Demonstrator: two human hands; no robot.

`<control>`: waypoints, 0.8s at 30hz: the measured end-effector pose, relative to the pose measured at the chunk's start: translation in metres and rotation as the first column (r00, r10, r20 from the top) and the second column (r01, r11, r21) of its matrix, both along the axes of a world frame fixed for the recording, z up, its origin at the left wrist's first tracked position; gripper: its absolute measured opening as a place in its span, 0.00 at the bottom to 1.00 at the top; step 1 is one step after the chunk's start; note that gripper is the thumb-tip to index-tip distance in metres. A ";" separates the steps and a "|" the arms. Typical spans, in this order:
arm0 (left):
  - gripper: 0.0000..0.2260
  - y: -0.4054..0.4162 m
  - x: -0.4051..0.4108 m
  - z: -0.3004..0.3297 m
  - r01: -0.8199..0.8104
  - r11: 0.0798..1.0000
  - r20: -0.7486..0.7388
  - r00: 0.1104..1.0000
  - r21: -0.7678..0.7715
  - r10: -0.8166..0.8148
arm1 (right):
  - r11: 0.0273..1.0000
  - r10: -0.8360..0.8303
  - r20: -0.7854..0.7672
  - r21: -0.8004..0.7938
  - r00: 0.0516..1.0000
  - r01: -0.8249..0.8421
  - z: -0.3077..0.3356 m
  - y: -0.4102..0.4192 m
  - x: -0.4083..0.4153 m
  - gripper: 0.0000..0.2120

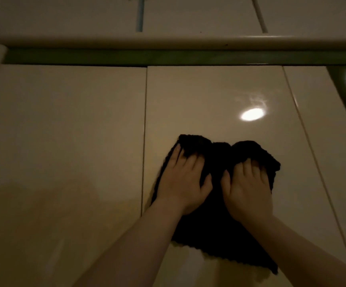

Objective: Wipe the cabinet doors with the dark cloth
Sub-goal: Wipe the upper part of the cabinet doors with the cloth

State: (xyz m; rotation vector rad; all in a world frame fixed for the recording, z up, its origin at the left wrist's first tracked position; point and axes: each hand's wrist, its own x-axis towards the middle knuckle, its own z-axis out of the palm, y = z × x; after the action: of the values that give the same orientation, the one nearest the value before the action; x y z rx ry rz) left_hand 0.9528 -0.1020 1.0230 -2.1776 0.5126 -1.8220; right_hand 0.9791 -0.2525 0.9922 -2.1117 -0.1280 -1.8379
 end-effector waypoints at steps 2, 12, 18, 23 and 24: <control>0.27 0.018 -0.004 0.007 -0.020 1.000 0.000 1.000 -0.011 0.020 | 1.000 0.010 0.002 -0.012 1.000 -0.010 0.010 0.022 -0.004 0.23; 0.26 0.167 -0.038 0.016 -0.142 0.971 0.019 0.989 -0.191 0.149 | 0.986 0.094 0.055 -0.144 0.994 -0.085 0.031 0.153 -0.028 0.25; 0.26 0.260 -0.064 -0.009 -0.193 0.934 -0.024 0.980 -0.302 0.195 | 0.950 0.188 0.067 -0.264 0.980 -0.164 0.016 0.254 -0.049 0.26; 0.26 0.331 -0.087 -0.041 -0.216 0.872 -0.060 0.976 -0.440 0.211 | 0.925 0.247 0.053 -0.312 0.968 -0.219 0.001 0.322 -0.064 0.26; 0.26 0.342 -0.089 -0.047 -0.216 0.865 -0.071 0.976 -0.453 0.206 | 0.923 0.252 0.051 -0.314 0.966 -0.224 -0.002 0.332 -0.066 0.25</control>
State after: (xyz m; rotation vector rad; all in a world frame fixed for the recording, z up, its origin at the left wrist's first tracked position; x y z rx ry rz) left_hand 0.8637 0.2401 0.9764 -2.4242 -0.1805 -1.9462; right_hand 0.9130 0.0798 0.9901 -2.0923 -0.7040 -1.8601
